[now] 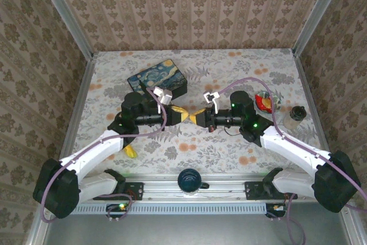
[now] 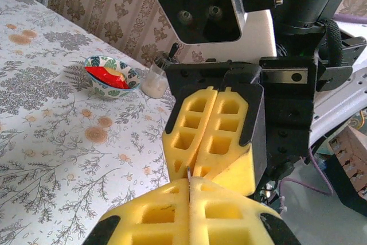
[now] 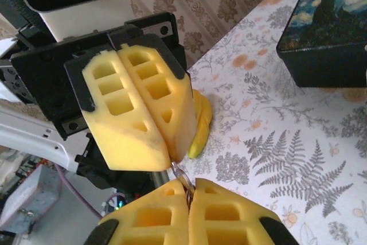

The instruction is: Unlock a padlock with a key

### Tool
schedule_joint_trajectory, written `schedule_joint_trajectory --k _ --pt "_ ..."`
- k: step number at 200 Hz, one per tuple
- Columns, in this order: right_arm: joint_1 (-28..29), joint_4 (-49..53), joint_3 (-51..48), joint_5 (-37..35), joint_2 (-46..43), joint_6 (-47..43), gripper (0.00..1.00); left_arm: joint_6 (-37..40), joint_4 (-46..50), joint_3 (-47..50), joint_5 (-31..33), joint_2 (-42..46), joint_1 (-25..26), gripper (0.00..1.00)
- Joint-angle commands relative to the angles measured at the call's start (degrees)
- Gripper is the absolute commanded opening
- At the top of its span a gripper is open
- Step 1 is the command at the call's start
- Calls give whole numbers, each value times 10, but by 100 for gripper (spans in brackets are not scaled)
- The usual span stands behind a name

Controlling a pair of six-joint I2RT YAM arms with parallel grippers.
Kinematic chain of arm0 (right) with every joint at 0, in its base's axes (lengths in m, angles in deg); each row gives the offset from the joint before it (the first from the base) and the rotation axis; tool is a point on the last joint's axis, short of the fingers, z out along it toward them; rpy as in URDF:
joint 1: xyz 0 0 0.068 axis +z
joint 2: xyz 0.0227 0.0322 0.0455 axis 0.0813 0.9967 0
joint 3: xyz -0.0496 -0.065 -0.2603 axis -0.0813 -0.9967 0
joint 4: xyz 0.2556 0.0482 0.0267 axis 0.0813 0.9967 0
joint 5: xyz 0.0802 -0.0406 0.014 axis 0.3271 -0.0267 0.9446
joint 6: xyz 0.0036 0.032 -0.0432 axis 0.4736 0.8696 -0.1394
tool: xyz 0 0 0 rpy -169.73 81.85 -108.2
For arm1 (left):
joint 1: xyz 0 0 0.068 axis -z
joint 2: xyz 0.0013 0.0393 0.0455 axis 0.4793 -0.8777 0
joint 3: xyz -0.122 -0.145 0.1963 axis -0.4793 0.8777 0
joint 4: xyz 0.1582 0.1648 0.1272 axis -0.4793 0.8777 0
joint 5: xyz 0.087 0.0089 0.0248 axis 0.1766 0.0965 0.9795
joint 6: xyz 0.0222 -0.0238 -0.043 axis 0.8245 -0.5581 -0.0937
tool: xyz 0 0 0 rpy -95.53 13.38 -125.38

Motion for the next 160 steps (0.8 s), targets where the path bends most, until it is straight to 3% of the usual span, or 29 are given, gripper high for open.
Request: schedule_joint_trajectory --k 1,143,160 --pt "1 -17 -6 24 -1 -2 0 -18 -39 4 -16 -4 -7 0" --pt "0 -29 -20 17 -19 4 0 -43 -53 14 0 8 -19 1" --pt "0 -28 -20 13 -18 5 0 -46 -52 15 2 10 -19 5"
